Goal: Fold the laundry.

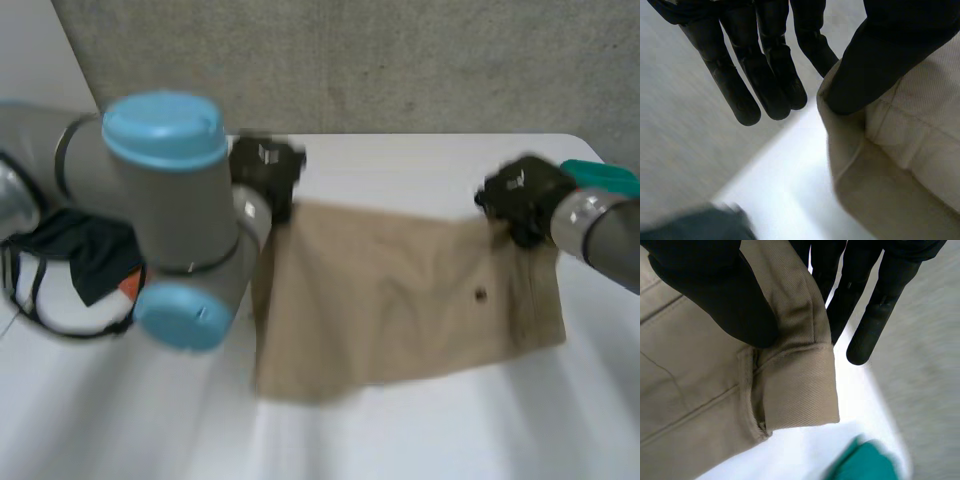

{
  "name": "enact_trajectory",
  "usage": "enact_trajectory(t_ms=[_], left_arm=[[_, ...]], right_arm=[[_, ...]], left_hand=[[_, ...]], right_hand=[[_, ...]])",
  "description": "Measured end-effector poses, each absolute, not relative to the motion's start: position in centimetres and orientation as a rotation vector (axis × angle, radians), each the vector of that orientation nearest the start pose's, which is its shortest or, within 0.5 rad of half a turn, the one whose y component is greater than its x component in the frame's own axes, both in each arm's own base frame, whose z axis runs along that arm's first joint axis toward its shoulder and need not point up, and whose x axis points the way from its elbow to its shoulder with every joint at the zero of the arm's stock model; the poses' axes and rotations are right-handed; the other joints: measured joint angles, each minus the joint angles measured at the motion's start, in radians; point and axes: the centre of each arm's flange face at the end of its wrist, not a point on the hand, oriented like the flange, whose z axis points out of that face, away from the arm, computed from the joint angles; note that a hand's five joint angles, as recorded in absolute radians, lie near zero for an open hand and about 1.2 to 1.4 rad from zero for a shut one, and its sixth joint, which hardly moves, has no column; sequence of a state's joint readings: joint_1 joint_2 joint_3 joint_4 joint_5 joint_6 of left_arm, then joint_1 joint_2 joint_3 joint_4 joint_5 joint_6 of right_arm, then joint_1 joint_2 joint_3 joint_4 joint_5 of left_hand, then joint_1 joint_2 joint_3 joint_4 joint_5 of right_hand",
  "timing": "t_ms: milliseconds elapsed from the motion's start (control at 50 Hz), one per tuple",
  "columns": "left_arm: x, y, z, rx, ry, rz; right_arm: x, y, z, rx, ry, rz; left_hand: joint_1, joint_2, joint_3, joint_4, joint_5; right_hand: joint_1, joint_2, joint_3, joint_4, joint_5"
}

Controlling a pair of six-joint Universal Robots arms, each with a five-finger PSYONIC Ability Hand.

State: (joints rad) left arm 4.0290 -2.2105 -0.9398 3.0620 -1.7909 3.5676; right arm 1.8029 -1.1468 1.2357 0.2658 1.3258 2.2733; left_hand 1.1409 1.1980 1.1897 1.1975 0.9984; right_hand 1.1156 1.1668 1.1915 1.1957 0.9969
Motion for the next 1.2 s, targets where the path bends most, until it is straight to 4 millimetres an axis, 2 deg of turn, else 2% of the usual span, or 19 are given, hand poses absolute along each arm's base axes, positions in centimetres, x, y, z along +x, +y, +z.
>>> enact_trajectory(t_ms=[60, 100, 120, 160, 180, 220, 280, 340, 440, 560, 660, 700, 760, 860, 940, 1080, 1160, 1180, 1200], left_arm=[[-37.5, -30.0, 29.3, 0.929, 1.834, -2.324], [-37.9, -31.6, 33.6, 0.829, 1.593, -2.476], [-37.9, -31.8, 34.6, 0.805, 1.538, -2.508], [-37.7, -32.1, 40.1, 0.67, 1.245, -2.661], [-37.5, -32.1, 41.1, 0.644, 1.19, -2.685], [-36.5, -31.6, 45.6, 0.519, 0.95, -2.779], [-35.5, -30.9, 48.4, 0.439, 0.816, -2.829], [-35.0, -30.8, 48.8, 0.43, 0.809, -2.843], [-35.5, -32.0, 44.6, 0.546, 1.034, -2.791], [-36.1, -33.2, 36.5, 0.722, 1.386, -2.657], [-35.9, -32.7, 27.4, 0.879, 1.71, -2.46], [-35.6, -32.1, 24.0, 0.938, 1.811, -2.372], [-35.3, -30.8, 20.0, 1.016, 1.919, -2.257], [-34.8, -28.3, 16.0, 1.124, 2.03, -2.111], [-33.9, -25.9, 15.8, 1.176, 2.069, -2.047], [-31.2, -21.2, 18.4, 1.246, 2.105, -1.966], [-28.9, -16.8, 20.4, 1.325, 2.147, -1.877], [-28.9, -16.8, 20.4, 1.325, 2.147, -1.877], [-27.7, -14.6, 20.9, 1.378, 2.183, -1.797]], right_arm=[[24.6, -34.7, 26.6, -1.52, 2.025, -2.189], [25.6, -36.5, 30.0, -1.402, 1.832, -2.475], [25.8, -36.9, 30.9, -1.367, 1.778, -2.543], [26.4, -37.8, 34.9, -1.213, 1.546, -2.789], [26.4, -37.9, 35.6, -1.187, 1.507, -2.823], [26.8, -37.9, 39.2, -1.03, 1.277, -2.991], [27.2, -37.5, 41.5, -0.924, 1.129, -3.064], [27.4, -37.2, 42.1, -0.883, 1.096, -3.07], [27.8, -37.2, 40.1, -0.906, 1.217, -2.992], [28.4, -37.6, 34.3, -1.016, 1.456, -2.808], [29.5, -37.4, 26.3, -1.161, 1.692, -2.55], [30.0, -36.7, 21.3, -1.254, 1.828, -2.373], [30.2, -35.7, 17.2, -1.339, 1.943, -2.204], [29.5, -33.9, 14.0, -1.435, 2.087, -1.992], [28.6, -32.0, 15.0, -1.472, 2.151, -1.896], [26.6, -28.4, 18.1, -1.535, 2.225, -1.76], [24.6, -25.7, 19.3, -1.62, 2.304, -1.6], [24.6, -25.7, 19.3, -1.62, 2.304, -1.6], [23.5, -24.1, 19.7, -1.686, 2.339, -1.5]], left_hand=[[0.0, 0.0, 0.0, 0.0, 0.0], [0.0, 0.0, 0.0, 0.001, 0.0], [0.0, 0.0, 0.0, 0.001, 0.0], [0.0, 0.0, 0.0, 0.004, 0.0], [0.0, 0.0, 0.0, 0.004, 0.0], [0.0, 0.0, 0.0, 0.004, 0.0], [0.0, 0.0, 0.0, 0.004, 0.0], [0.0, 0.0, 0.0, 0.004, 0.003], [0.0, 0.0, 0.0, 0.004, 0.01], [0.0, 0.0, 0.0, 0.004, 0.013], [0.0, 0.001, 0.002, 0.004, 0.013], [0.0, 0.002, 0.002, 0.004, 0.013], [0.0, 0.002, 0.002, 0.004, 0.013], [0.0, 0.002, 0.002, 0.004, 0.013], [0.0, 0.002, 0.002, 0.004, 0.013], [0.0, 0.002, 0.002, 0.004, 0.013], [0.0, 0.003, 0.002, 0.004, 0.013], [0.0, 0.003, 0.002, 0.004, 0.013], [0.0, 0.003, 0.002, 0.004, 0.013]], right_hand=[[0.0, 0.0, 0.0, 0.0, 0.0], [0.0, 0.0, 0.0, 0.0, 0.0], [0.0, 0.0, 0.0, 0.0, 0.0], [0.0, 0.0, 0.0, 0.001, 0.0], [0.0, 0.0, 0.0, 0.001, 0.0], [0.0, 0.0, 0.0, 0.001, 0.0], [0.0, 0.0, 0.0, 0.001, 0.0], [0.0, 0.01, 0.0, 0.001, 0.006], [0.0, 0.011, 0.004, 0.001, 0.006], [0.0, 0.011, 0.004, 0.001, 0.007], [0.0, 0.021, 0.004, 0.003, 0.006], [0.0, 0.021, 0.004, 0.003, 0.006], [0.0, 0.025, 0.005, 0.004, 0.006], [0.0, 0.026, 0.004, 0.003, 0.006], [0.0, 0.031, 0.004, 0.004, 0.006], [0.0, 0.031, 0.005, 0.004, 0.006], [0.0, 0.031, 0.004, 0.004, 0.006], [0.0, 0.031, 0.004, 0.004, 0.006], [0.0, 0.031, 0.005, 0.004, 0.006]])
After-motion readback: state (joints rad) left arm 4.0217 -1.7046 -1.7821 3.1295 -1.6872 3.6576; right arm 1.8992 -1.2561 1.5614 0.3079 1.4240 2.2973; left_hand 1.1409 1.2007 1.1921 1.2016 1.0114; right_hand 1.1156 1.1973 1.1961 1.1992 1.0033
